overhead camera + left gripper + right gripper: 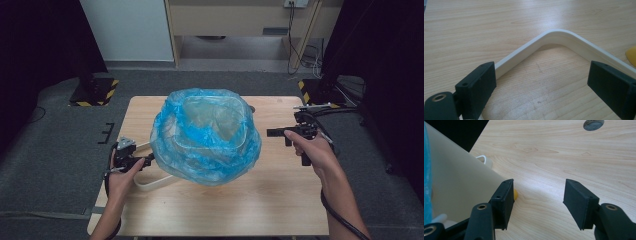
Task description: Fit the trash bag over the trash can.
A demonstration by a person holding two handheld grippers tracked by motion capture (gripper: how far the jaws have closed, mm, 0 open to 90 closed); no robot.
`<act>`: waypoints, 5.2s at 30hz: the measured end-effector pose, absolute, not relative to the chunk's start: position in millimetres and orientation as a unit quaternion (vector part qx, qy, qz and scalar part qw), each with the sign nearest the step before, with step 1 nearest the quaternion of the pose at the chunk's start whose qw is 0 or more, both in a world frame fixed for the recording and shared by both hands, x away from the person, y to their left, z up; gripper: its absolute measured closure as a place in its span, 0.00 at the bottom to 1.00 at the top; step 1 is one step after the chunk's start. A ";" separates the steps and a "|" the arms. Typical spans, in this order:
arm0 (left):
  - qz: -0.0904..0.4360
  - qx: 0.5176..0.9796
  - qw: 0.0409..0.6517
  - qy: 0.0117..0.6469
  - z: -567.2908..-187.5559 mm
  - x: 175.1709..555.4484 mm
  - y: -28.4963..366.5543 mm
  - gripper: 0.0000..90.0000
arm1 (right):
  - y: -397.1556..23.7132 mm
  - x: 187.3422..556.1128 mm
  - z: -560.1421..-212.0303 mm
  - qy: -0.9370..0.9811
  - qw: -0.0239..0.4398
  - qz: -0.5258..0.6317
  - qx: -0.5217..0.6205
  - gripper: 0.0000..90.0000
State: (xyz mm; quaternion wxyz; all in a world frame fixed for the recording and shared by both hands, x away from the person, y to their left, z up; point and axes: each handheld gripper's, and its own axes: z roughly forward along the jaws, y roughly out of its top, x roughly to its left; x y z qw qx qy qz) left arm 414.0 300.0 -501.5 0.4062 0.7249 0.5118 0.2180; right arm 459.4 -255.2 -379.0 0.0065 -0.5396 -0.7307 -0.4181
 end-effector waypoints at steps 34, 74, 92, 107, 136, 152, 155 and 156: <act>0.218 0.724 0.407 0.513 -501.1 413.5 300.2 0.09 | -277.1 466.0 -456.8 -0.700 0.015 -0.397 -0.593 0.48; 0.219 0.728 0.402 0.510 -501.2 413.3 300.3 0.09 | -296.9 459.1 -531.8 -0.692 -0.114 -0.414 -0.580 0.29; 0.233 0.747 0.386 0.488 -485.0 423.6 308.8 0.09 | -308.2 459.2 -537.9 -0.690 -0.152 -0.424 -0.567 0.26; 0.236 0.775 0.350 0.471 -481.5 444.7 325.1 0.08 | -301.3 460.4 -537.6 -0.714 -0.160 -0.404 -0.550 0.12; 0.239 0.776 0.331 0.481 -490.9 456.5 347.4 0.10 | -285.8 456.0 -538.0 -0.756 -0.208 -0.342 -0.518 0.12; 0.220 0.812 0.303 0.448 -515.6 456.4 349.3 0.42 | -285.5 455.9 -538.0 -0.756 -0.209 -0.341 -0.518 0.12; 0.228 0.816 0.293 0.444 -518.1 456.4 347.9 0.51 | -285.3 456.0 -538.1 -0.757 -0.210 -0.341 -0.517 0.12; 0.231 0.816 0.290 0.443 -519.0 456.3 347.7 0.54 | -285.1 456.0 -538.1 -0.757 -0.210 -0.340 -0.517 0.12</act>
